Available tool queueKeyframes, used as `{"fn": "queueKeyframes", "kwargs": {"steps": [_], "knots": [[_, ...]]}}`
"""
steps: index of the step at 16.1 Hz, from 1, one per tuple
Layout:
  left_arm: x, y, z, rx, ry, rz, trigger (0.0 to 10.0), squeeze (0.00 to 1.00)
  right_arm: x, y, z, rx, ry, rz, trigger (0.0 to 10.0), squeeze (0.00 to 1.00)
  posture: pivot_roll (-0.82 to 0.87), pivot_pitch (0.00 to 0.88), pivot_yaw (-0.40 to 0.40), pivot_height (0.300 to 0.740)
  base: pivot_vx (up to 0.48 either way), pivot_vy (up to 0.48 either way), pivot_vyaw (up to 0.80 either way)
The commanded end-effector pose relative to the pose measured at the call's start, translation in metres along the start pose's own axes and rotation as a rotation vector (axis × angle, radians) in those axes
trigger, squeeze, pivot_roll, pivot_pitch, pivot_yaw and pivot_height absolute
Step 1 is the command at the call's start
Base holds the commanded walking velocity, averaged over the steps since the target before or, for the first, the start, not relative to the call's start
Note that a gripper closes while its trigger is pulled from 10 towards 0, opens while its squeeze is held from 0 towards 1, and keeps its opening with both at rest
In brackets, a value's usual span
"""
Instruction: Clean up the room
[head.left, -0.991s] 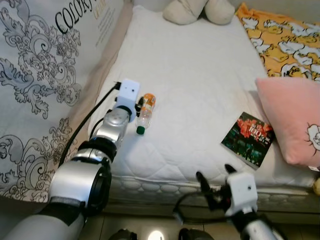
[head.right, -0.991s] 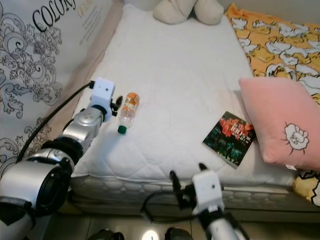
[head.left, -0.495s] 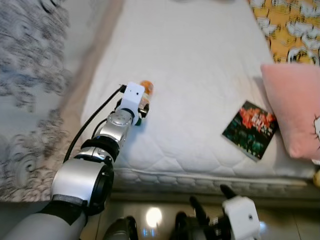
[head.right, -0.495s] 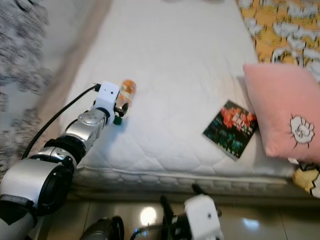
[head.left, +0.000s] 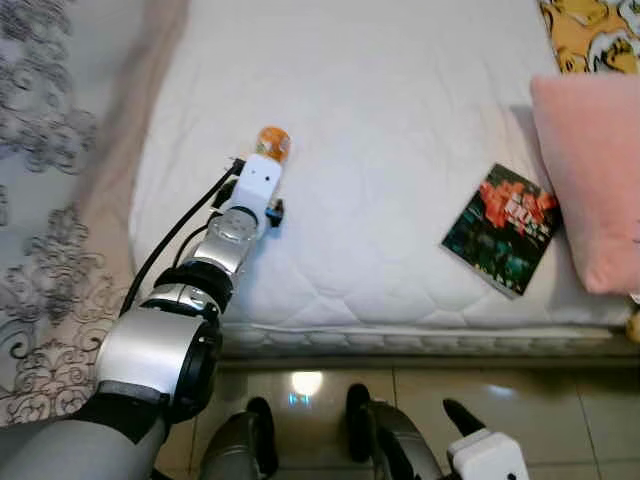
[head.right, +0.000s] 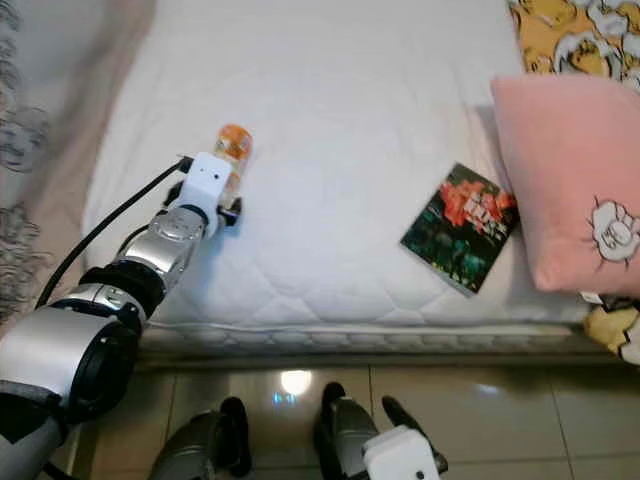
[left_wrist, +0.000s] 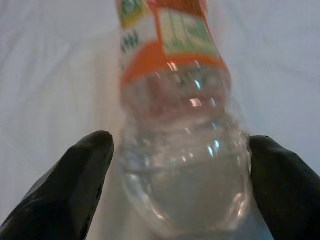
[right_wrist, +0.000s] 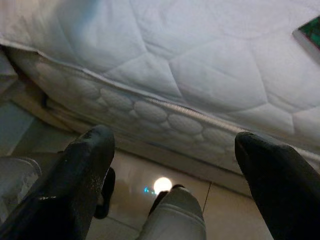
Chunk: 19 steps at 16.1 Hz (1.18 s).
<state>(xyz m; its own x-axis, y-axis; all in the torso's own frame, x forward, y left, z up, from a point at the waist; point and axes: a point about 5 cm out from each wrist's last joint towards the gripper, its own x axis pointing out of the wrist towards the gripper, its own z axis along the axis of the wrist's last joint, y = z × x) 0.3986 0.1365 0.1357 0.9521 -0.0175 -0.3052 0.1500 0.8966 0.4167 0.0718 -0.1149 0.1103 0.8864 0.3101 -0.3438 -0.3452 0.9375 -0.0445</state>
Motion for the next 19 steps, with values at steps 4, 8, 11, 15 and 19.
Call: {"fn": "queueKeyframes", "kwargs": {"steps": [4, 8, 11, 15, 19], "knots": [[-0.001, -0.01, -0.014, 0.009, 0.065, -0.046, 0.0, 0.0, -0.003, 0.0, 0.0, 0.009, 0.022, -0.011, 10.0, 0.0, -0.34, 0.37, -0.034, 0.74, 0.0, 0.0, 0.0], [-0.001, -0.016, -0.003, -0.088, 0.026, -0.101, 0.0, 0.0, 0.005, -0.006, 0.002, -0.006, -0.003, -0.012, 10.0, 0.0, -0.32, 0.353, -0.024, 0.74, 0.0, 0.0, 0.0], [-0.001, -0.017, 0.002, -0.15, -0.005, -0.117, 0.0, 0.0, 0.014, -0.013, 0.0, -0.028, -0.02, -0.025, 10.0, 0.0, -0.3, 0.32, -0.001, 0.74, 0.0, 0.0, 0.0], [-0.001, -0.011, 0.013, -0.294, -0.118, -0.164, 0.0, 0.0, 0.061, -0.037, 0.007, -0.066, -0.127, -0.064, 10.0, 0.0, -0.22, 0.139, 0.049, 0.74, 0.0, 0.0, 0.0], [-0.006, 0.01, 0.019, -0.406, -0.292, -0.181, 0.0, 0.0, 0.104, -0.074, 0.022, -0.037, -0.231, -0.176, 10.0, 0.0, -0.11, 0.0, 0.068, 0.74, 0.0, 0.0, 0.0]]}}
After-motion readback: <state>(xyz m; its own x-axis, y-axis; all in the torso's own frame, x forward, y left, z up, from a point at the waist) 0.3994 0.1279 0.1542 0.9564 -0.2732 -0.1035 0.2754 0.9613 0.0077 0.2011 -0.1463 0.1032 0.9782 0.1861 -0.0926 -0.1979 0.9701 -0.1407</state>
